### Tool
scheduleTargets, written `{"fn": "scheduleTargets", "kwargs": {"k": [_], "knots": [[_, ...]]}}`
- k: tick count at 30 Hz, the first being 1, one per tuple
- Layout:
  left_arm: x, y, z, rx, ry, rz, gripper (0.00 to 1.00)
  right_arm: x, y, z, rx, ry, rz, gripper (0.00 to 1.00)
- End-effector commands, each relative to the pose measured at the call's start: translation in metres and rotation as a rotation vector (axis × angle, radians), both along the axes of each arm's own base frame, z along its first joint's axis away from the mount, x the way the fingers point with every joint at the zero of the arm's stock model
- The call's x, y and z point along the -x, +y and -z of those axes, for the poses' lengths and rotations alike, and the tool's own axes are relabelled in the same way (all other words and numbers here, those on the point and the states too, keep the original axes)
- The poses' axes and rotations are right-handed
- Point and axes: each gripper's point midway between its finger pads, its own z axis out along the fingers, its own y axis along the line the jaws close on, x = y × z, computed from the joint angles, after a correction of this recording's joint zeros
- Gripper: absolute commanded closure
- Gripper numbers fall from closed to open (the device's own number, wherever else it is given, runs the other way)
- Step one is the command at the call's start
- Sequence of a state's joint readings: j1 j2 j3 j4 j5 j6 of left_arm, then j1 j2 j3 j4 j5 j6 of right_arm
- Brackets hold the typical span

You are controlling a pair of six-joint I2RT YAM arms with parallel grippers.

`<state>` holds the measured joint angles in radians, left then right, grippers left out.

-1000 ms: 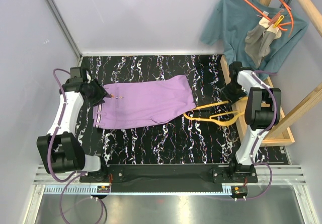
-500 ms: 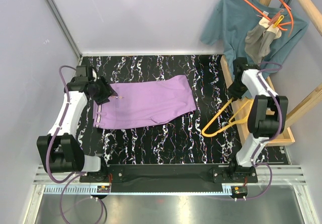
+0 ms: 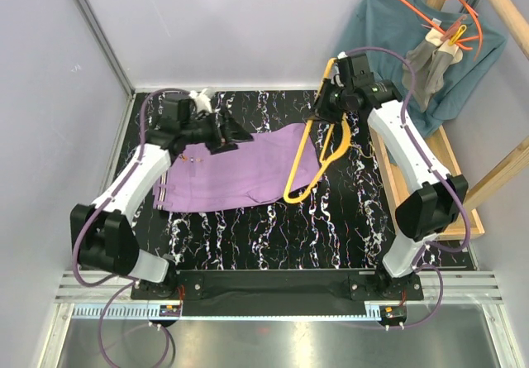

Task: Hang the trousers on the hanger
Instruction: Pick up the hanger at the center of the board.

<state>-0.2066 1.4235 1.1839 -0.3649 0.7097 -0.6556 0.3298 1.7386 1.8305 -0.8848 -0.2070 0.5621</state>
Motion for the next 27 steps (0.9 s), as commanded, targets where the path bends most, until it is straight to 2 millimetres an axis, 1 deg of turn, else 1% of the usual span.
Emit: {"fn": "scheduleTargets", "kwargs": {"k": [1,2,3,4,5,6,9,12,13,15,16,17,18,19,20,21,22,24,25,27], "knots": [[0.017,-0.049,-0.045,0.129,-0.105,0.211,0.09,0.000,0.038,-0.025,-0.143,-0.007,-0.092,1.00],[0.017,-0.053,-0.046,0.126,-0.106,0.215,0.09,0.003,0.048,-0.026,-0.155,-0.003,-0.122,1.00],[0.019,-0.059,-0.043,0.123,-0.091,0.225,0.08,0.003,0.053,-0.025,-0.156,0.003,-0.133,1.00],[0.025,-0.067,-0.042,0.122,-0.086,0.250,0.07,0.004,0.058,-0.031,-0.172,-0.005,-0.143,1.00],[0.027,-0.070,-0.041,0.110,-0.073,0.253,0.07,0.004,0.062,-0.034,-0.185,-0.011,-0.153,1.00],[0.030,-0.077,-0.037,0.092,-0.069,0.271,0.07,0.008,0.068,-0.037,-0.198,-0.013,-0.167,1.00],[0.038,-0.091,-0.038,0.095,-0.065,0.311,0.05,0.013,0.076,-0.042,-0.228,-0.010,-0.185,0.99],[0.047,-0.103,-0.037,0.111,-0.051,0.352,0.06,0.018,0.080,-0.048,-0.256,-0.016,-0.196,1.00],[0.047,-0.106,-0.032,0.106,-0.037,0.360,0.06,0.021,0.082,-0.052,-0.276,-0.011,-0.197,0.99],[0.055,-0.111,-0.021,0.101,0.012,0.391,0.07,0.024,0.083,-0.062,-0.306,-0.021,-0.199,0.99],[0.056,-0.113,-0.013,0.101,0.039,0.401,0.09,0.027,0.085,-0.066,-0.319,-0.019,-0.210,0.99],[0.058,-0.115,-0.011,0.109,0.051,0.416,0.16,0.029,0.085,-0.070,-0.328,-0.025,-0.212,0.98],[0.063,-0.117,-0.014,0.132,0.051,0.446,0.21,0.031,0.086,-0.073,-0.337,-0.026,-0.214,0.97],[0.065,-0.118,-0.014,0.144,0.052,0.460,0.30,0.033,0.086,-0.076,-0.343,-0.028,-0.220,0.94],[0.065,-0.120,-0.017,0.161,0.044,0.469,0.58,0.035,0.085,-0.080,-0.347,-0.037,-0.223,0.93],[0.070,-0.121,-0.019,0.177,0.049,0.497,0.71,0.036,0.085,-0.083,-0.347,-0.048,-0.229,0.90],[0.070,-0.120,-0.022,0.181,0.043,0.508,1.00,0.040,0.085,-0.088,-0.354,-0.062,-0.248,0.77],[0.066,-0.115,-0.022,0.179,0.048,0.499,1.00,0.044,0.084,-0.089,-0.337,-0.079,-0.279,0.61],[0.065,-0.113,-0.023,0.195,0.036,0.503,1.00,0.052,0.082,-0.088,-0.327,-0.062,-0.299,0.48],[0.065,-0.105,-0.032,0.232,0.040,0.502,1.00,0.059,0.077,-0.091,-0.283,-0.099,-0.351,0.37]]}}
